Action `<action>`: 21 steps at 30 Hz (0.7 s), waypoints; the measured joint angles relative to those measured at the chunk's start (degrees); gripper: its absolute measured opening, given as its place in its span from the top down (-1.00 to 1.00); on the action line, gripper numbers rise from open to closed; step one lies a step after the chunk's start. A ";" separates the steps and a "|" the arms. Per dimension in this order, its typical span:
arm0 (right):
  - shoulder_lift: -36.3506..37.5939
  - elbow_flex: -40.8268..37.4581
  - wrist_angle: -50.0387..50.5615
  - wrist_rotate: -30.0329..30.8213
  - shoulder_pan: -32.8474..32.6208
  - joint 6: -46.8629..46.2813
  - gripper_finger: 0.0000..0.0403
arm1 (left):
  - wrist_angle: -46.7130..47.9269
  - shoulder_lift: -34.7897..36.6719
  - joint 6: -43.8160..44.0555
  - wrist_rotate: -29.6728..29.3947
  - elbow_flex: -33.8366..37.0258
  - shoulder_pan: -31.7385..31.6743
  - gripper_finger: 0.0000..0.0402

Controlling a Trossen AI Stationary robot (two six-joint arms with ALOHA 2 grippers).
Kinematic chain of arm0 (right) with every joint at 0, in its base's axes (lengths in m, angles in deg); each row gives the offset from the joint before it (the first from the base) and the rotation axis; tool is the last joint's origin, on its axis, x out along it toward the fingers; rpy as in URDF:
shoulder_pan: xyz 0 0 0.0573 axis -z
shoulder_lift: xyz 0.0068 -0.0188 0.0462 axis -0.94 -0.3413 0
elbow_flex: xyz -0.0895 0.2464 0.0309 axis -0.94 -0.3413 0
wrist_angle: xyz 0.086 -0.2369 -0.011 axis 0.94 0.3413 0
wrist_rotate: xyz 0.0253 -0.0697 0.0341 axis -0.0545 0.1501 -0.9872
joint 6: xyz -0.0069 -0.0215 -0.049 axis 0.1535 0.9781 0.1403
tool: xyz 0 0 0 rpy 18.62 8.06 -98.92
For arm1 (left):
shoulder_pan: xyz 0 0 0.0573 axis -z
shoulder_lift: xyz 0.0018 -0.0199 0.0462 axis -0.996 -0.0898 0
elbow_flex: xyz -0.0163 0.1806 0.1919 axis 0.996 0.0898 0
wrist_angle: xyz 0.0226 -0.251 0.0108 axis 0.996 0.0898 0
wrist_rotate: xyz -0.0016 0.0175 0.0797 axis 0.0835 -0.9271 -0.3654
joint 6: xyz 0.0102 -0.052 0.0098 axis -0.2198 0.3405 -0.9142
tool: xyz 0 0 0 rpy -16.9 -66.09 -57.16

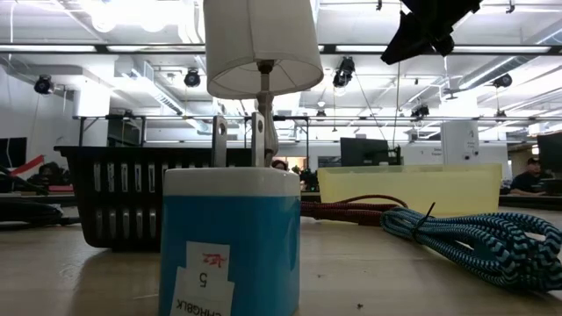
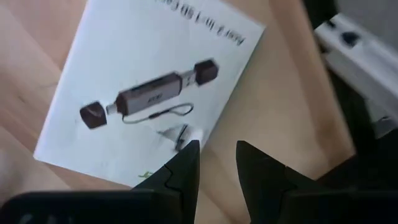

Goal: Pick and place items into bin
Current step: Put the card reader box into the black bin

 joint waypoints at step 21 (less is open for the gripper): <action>0.00 -3.75 -0.35 -0.05 -0.02 -3.15 0.72 | -9.14 -1.94 -12.11 -0.42 5.53 0.00 0.56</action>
